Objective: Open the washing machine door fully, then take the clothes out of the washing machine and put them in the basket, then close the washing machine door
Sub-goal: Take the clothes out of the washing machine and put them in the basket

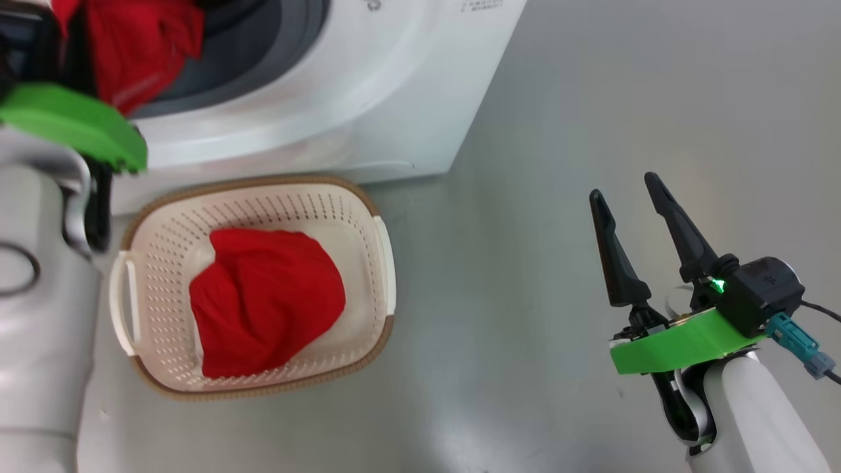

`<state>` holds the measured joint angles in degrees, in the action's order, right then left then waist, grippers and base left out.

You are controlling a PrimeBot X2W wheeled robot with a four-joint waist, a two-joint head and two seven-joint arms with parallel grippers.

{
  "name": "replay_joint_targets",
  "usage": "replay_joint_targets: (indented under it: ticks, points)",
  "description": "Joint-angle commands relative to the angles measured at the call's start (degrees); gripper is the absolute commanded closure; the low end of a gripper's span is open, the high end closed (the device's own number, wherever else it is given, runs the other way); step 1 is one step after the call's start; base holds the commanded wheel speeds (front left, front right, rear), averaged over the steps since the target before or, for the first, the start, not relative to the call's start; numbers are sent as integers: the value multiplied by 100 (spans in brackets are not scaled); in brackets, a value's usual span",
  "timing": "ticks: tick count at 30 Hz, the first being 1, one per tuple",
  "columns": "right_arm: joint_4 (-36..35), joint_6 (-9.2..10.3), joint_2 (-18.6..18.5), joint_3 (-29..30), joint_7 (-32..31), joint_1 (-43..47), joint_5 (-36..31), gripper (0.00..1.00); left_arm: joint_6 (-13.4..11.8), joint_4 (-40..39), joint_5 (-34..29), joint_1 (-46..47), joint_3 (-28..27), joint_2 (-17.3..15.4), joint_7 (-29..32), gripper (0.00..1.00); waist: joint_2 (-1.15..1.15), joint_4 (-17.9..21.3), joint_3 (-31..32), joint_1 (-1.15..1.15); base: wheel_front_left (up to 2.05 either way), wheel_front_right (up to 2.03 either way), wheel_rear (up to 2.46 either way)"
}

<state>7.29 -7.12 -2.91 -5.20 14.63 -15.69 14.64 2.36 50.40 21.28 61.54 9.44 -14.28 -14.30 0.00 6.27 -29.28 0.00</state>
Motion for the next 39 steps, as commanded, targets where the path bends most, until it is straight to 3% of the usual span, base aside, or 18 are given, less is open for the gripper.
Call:
replay_joint_targets:
  ticks: [1,14,23,39]
  points:
    - [-91,-36,3,-125,37,84,44,0,-64,-353,-10,-247,-172,-300,-69,100,0,-67,299,0,0,0,0]
    - [68,-36,3,-152,37,392,1,0,-249,-1889,30,-2156,-383,-262,-69,100,0,-146,1195,0,0,0,0]
    - [180,-36,3,-193,37,544,29,0,-524,-2967,99,-3298,-411,-214,41,100,0,-196,1745,0,0,0,0]
    - [236,-36,3,-191,37,668,67,0,-1058,-4934,2,-4691,-308,-196,505,100,0,-229,2168,0,0,0,0]
